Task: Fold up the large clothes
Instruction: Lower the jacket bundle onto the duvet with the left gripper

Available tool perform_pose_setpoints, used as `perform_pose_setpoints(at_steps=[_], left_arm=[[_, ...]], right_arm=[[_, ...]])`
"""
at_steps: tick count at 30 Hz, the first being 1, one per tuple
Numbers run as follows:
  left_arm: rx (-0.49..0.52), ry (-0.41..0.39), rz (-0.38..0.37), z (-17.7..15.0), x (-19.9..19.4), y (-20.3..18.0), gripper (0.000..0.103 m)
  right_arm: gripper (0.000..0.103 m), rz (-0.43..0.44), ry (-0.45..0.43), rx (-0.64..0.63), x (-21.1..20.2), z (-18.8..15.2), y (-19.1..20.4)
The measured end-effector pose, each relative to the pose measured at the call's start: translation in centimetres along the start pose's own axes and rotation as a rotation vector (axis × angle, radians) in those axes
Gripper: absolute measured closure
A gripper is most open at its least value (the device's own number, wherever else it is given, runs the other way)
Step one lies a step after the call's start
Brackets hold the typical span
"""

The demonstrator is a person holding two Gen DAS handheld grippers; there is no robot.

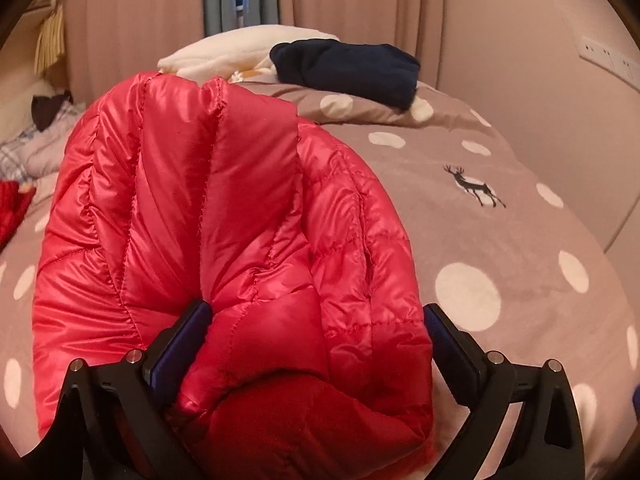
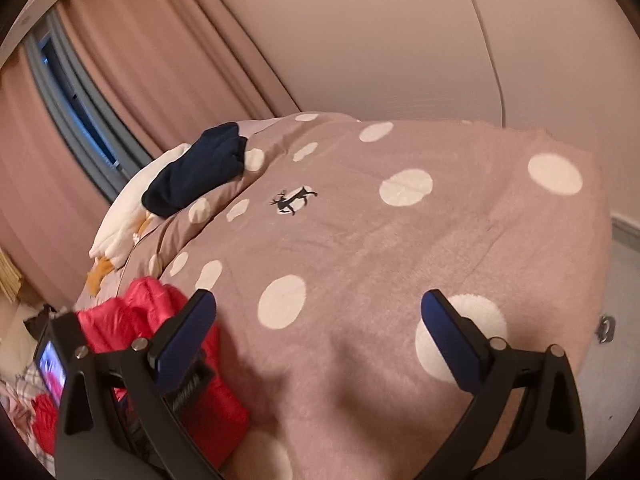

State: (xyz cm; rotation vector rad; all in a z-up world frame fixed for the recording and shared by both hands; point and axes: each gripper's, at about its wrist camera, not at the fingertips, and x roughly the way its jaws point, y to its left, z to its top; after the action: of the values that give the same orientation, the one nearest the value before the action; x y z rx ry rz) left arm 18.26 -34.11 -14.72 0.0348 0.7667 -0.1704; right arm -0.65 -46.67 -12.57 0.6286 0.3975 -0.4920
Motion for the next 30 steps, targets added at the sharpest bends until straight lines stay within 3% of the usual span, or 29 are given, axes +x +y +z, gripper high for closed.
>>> perform_pose_setpoints(at_steps=[5,10,12,14,17,19,21,23,25,27,30], left_arm=[[0.009,0.075,-0.089,1.0,-2.8,0.8,0.002],[-0.183,0.003,-0.343,2.6,-9.8,5.6,0.002],[-0.244,0.015,-0.38,3.1,-11.6,7.9,0.002],[-0.299,-0.018,-0.312,3.2,-13.2,10.8,0.002],[-0.339,-0.131,-0.089,2.5,-15.6,15.3,0.002],[-0.422,-0.2,0.018,1.7,-16.1,18.9,0.002],[-0.498,-0.196,0.14,1.2,-14.8,22.4,0.002],[-0.528,-0.177,0.204,0.7,-12.7,24.9,0.002],[-0.577,-0.165,0.24,0.2,-9.5,27.5,0.002],[-0.635,-0.072,0.259,-0.4,-5.7,30.1,0.002],[-0.761,0.0,0.082,-1.4,-1.7,32.3,0.004]], right_arm=[[0.0,0.037,-0.012,-0.055,-3.3,0.3,0.8],[0.0,0.067,-0.048,-0.056,-6.2,0.6,2.0],[0.0,0.104,-0.054,-0.055,-6.7,0.4,2.7],[0.0,0.121,-0.036,-0.078,-6.7,-0.1,3.9],[0.0,0.16,-0.014,-0.125,-6.4,-1.2,6.5],[0.0,0.207,0.008,-0.164,-6.0,-2.3,8.8],[0.0,0.24,0.032,-0.206,-5.5,-3.4,10.9],[0.0,0.255,0.043,-0.259,-4.9,-5.0,13.5],[0.0,0.265,0.049,-0.302,-4.3,-6.2,15.4],[0.001,0.281,0.069,-0.349,-3.6,-7.2,16.9],[0.001,0.257,0.073,-0.388,-2.3,-8.3,18.1]])
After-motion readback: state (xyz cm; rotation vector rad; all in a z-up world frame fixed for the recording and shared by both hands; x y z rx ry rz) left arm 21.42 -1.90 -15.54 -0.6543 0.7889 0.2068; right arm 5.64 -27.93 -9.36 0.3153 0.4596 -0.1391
